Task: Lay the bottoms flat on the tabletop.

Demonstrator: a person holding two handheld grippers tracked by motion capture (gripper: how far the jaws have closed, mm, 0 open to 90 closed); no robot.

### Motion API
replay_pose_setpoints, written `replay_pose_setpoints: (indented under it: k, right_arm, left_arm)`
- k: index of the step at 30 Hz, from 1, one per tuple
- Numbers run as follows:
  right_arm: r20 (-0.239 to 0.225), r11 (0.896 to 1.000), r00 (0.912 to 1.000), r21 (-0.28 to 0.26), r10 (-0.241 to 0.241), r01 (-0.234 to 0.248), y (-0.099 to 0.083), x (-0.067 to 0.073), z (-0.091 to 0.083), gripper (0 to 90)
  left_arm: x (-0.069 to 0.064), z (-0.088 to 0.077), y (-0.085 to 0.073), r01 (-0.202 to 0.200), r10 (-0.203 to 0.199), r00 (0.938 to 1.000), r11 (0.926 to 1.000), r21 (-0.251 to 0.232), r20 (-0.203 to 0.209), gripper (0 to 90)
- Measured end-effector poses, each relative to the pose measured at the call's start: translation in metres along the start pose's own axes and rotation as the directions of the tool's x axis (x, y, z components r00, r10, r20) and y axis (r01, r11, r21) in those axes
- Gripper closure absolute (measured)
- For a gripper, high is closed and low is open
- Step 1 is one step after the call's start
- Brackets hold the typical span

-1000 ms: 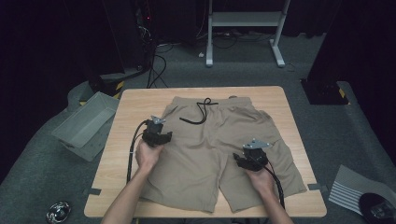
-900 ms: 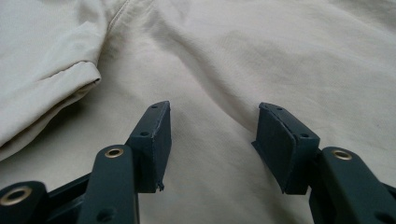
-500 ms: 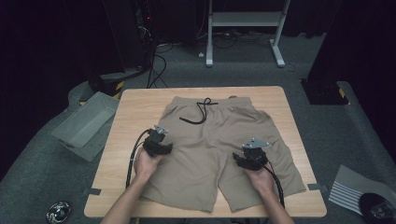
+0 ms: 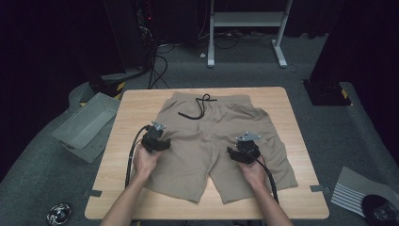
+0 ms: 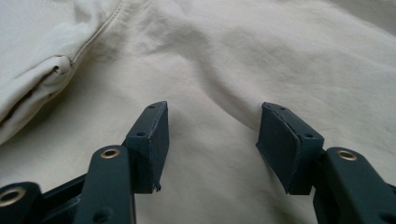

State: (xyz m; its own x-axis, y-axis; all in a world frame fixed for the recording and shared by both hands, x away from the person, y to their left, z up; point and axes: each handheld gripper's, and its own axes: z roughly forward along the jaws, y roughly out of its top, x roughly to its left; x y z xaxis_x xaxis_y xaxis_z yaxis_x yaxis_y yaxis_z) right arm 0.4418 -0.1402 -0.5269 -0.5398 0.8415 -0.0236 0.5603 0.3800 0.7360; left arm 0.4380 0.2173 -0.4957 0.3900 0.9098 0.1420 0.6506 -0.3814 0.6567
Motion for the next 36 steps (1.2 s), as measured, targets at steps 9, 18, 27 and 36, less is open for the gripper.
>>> replay_pose_setpoints:
  k: [9,18,27,36]
  right_arm:
    - [-0.004,1.0,1.0,-0.001,-0.006,0.006,-0.001,0.002,-0.001,43.1]
    - [0.004,1.0,1.0,-0.002,0.001,-0.001,0.0,0.003,0.001,43.0]
    - [0.007,1.0,0.9996,0.003,0.028,-0.028,0.011,0.004,0.011,44.6]
    - [0.004,0.999,0.9995,-0.032,0.031,-0.03,-0.009,-0.016,-0.032,45.9]
  left_arm:
    - [-0.011,-0.027,-0.031,-0.01,0.011,0.9997,0.9992,-0.039,0.021,48.0]
    - [-0.001,0.008,-0.021,0.052,-0.053,0.996,0.9986,0.014,0.072,45.3]
    - [0.015,0.022,0.002,0.029,-0.032,0.9989,0.9964,0.079,0.036,54.6]
    - [-0.024,-0.023,-0.033,-0.151,0.127,0.9724,0.9821,0.113,0.196,89.6]
